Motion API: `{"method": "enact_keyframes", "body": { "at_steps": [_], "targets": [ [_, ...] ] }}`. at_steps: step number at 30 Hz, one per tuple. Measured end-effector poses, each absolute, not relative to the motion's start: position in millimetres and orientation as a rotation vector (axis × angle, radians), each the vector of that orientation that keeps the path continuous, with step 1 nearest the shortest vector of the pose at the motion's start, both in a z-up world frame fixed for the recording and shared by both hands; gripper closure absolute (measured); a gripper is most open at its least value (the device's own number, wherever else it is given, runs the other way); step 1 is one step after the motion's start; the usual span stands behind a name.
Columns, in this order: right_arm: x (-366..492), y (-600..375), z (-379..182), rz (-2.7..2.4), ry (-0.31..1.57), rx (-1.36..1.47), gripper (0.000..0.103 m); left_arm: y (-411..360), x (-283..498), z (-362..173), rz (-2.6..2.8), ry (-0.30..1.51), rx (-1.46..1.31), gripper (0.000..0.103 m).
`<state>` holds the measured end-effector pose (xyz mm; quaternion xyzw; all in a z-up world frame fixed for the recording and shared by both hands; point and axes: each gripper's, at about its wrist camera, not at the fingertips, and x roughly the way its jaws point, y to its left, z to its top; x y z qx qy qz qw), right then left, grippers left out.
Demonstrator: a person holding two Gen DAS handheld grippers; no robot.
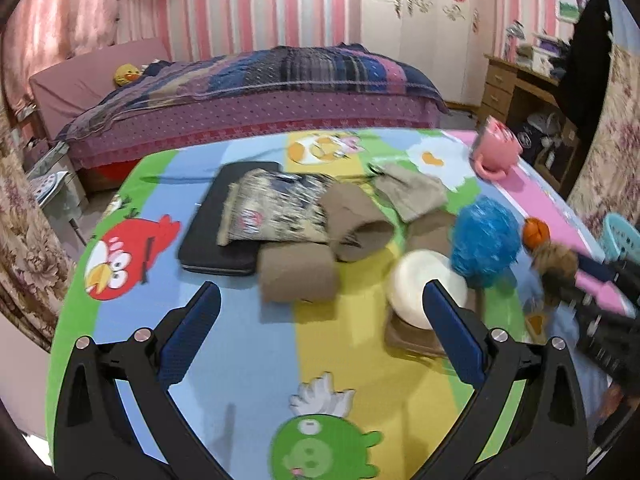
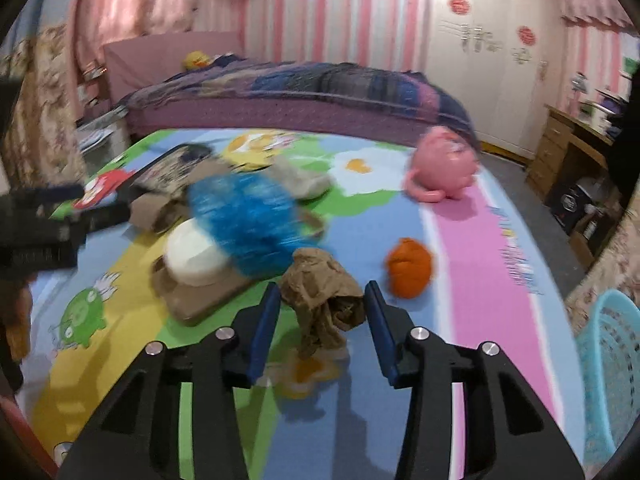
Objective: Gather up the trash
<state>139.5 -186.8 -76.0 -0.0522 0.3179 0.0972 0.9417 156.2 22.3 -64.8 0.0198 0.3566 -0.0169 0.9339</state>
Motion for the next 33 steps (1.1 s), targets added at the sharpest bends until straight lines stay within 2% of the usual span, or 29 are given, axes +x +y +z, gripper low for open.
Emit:
{"method": "enact_keyframes", "body": {
  "at_steps": [8,13,15,17,18,20,33],
  "targets": [
    [147.0,-232.5,-68.3,0.105,0.640,-0.001,0.059,-27.5,169.2,-91.5,-0.128,0.792,0.086,0.005],
    [150.0,-245.0,-67.4,0.089,0.639,0.033,0.059,-29.1,179.6,-99.1,-0.160,0.828,0.034,0.006],
    [151.8,-246.3,-67.9,0.088,0.640,0.041,0.059,-26.4,184.2,-102.1,-0.170,0.846,0.003,0.011],
    [152.6,-245.2,-68.7,0.090,0.644,0.041,0.059,-25.7,189.8,-107.6,-0.180,0.883,-0.011,0.022],
    [153.1,-244.7,-69.2,0.093,0.646,0.041,0.059,-25.0,190.1,-107.1,-0.177,0.876,-0.017,0.024],
    [152.8,-243.0,-69.7,0.095,0.647,0.034,0.059,-23.5,189.6,-104.9,-0.194,0.860,-0.030,0.043],
    [151.4,-241.6,-72.2,0.099,0.651,0.025,0.059,9.4,158.8,-63.6,-0.117,0.739,-0.031,0.043]
  ]
}}
